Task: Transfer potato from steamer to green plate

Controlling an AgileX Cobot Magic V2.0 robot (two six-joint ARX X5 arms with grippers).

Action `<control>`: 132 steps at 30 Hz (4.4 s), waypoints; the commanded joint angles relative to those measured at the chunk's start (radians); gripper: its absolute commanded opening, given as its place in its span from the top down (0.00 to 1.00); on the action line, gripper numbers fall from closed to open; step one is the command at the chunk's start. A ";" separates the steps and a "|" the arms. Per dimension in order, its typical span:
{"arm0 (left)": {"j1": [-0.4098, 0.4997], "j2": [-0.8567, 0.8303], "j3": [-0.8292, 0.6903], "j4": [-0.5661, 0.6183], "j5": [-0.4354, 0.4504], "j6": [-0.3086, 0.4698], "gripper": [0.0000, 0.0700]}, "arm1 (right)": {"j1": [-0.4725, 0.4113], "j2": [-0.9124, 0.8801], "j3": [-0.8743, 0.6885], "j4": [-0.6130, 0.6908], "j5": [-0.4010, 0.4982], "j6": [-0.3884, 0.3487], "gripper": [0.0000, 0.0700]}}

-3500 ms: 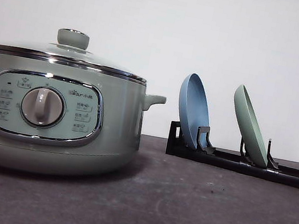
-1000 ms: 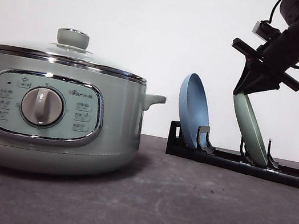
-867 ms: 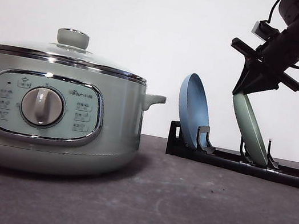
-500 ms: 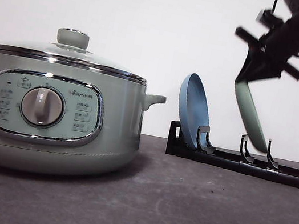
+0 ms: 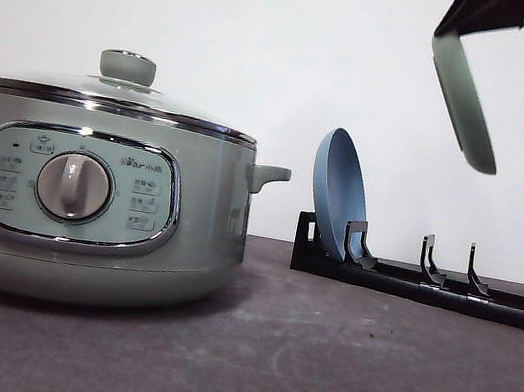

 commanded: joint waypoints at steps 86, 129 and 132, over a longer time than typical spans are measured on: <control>-0.003 0.005 0.020 0.011 0.004 0.012 0.15 | 0.972 -0.108 -0.775 -0.053 0.626 -0.110 0.51; -0.003 0.027 0.038 0.009 -0.009 -0.023 0.15 | 0.479 -0.469 -0.512 -0.089 -0.092 -0.130 0.52; -0.004 0.081 0.099 -0.018 -0.029 -0.031 0.15 | 0.479 -0.469 -0.512 -0.093 -0.091 -0.139 0.52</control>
